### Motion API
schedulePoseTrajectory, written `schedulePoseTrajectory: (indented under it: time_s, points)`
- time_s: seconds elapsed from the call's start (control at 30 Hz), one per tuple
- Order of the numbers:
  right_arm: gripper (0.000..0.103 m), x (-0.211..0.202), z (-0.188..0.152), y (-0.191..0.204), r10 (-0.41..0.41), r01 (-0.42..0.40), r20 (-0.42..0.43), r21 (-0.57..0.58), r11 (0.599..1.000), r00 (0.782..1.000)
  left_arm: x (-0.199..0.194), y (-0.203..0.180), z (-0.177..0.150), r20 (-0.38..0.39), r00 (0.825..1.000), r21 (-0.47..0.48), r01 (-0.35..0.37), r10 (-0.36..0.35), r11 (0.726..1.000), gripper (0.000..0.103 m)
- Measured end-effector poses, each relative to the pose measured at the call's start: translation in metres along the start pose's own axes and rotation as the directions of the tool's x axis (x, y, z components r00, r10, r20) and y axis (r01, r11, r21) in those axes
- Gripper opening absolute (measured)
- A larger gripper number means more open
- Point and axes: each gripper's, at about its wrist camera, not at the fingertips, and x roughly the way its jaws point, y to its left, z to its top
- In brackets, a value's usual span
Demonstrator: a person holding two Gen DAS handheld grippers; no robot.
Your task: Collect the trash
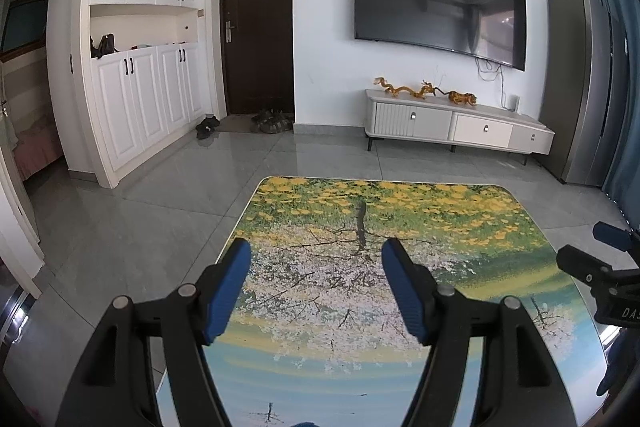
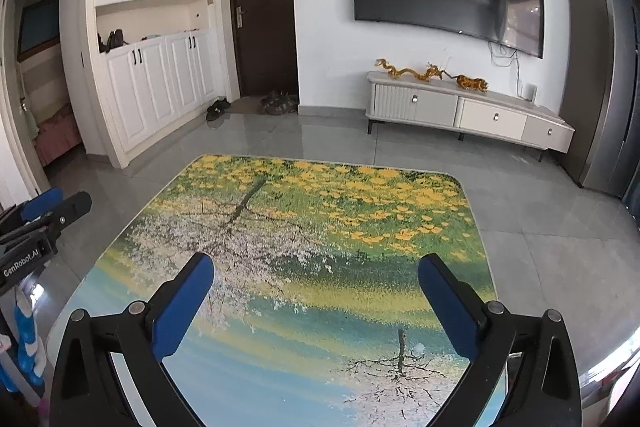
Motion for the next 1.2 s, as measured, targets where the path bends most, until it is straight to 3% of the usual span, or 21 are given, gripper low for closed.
schedulePoseTrajectory:
  time_s: [0.5,0.57,1.2]
  points:
    - [0.103,-0.022,-0.016,-0.023,-0.086,0.083,0.051,0.048,0.995,0.995,-0.022,-0.037,-0.003,0.031,0.999,0.062,0.021,-0.023,0.998,0.067]
    - [0.103,-0.025,-0.017,-0.026,-0.092,0.089,0.060,0.050,0.995,0.994,-0.026,-0.041,-0.003,0.040,0.999,0.068,0.023,-0.026,0.997,0.071]
    - [0.103,-0.056,-0.026,-0.043,-0.147,0.140,0.111,0.073,0.987,0.983,-0.040,-0.058,-0.010,0.061,0.996,0.052,0.068,-0.071,0.996,0.074]
